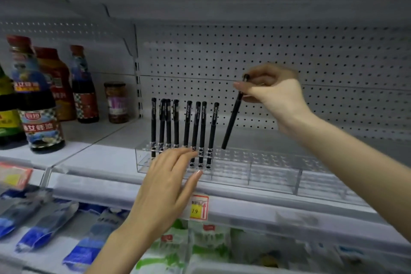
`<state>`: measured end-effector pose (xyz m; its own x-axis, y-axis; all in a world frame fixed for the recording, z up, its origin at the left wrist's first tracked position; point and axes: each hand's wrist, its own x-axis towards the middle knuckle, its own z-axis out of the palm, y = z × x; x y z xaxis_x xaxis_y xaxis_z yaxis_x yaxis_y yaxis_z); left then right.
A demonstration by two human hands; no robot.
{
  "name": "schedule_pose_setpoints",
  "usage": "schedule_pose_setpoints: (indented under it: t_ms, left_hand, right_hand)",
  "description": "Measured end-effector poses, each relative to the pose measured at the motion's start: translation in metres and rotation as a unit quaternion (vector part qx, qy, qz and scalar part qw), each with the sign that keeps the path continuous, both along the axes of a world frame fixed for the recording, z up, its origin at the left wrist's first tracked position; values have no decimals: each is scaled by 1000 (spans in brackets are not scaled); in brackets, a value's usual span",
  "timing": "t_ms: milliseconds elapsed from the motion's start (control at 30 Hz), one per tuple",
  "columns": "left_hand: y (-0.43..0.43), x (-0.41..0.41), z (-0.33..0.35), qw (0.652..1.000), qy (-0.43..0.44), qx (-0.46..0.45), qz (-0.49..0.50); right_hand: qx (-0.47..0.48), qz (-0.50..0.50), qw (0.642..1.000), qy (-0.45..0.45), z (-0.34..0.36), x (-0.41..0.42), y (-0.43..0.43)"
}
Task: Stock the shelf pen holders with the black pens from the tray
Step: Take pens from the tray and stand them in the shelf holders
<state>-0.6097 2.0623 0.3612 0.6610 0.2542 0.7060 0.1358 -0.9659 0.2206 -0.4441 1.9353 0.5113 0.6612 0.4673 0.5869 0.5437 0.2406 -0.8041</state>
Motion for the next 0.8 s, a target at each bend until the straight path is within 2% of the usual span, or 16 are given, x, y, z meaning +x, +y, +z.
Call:
schedule_pose_setpoints:
  t_ms: [100, 367, 533, 800]
  left_hand:
    - [-1, 0, -1, 1000, -4, -2, -9]
    - [0, -3, 1, 1000, 25, -3, -11]
    - [1, -2, 0, 1000, 30, -1, -4]
    - [5, -3, 5, 998, 44, -26, -23]
  right_hand:
    - [-11, -8, 1000, -23, -3, 4, 11]
    - [-117, -21, 987, -110, -14, 8, 19]
    - [-179, -28, 974, -133, -30, 11, 24]
    - [-228, -25, 960, -159, -38, 14, 20]
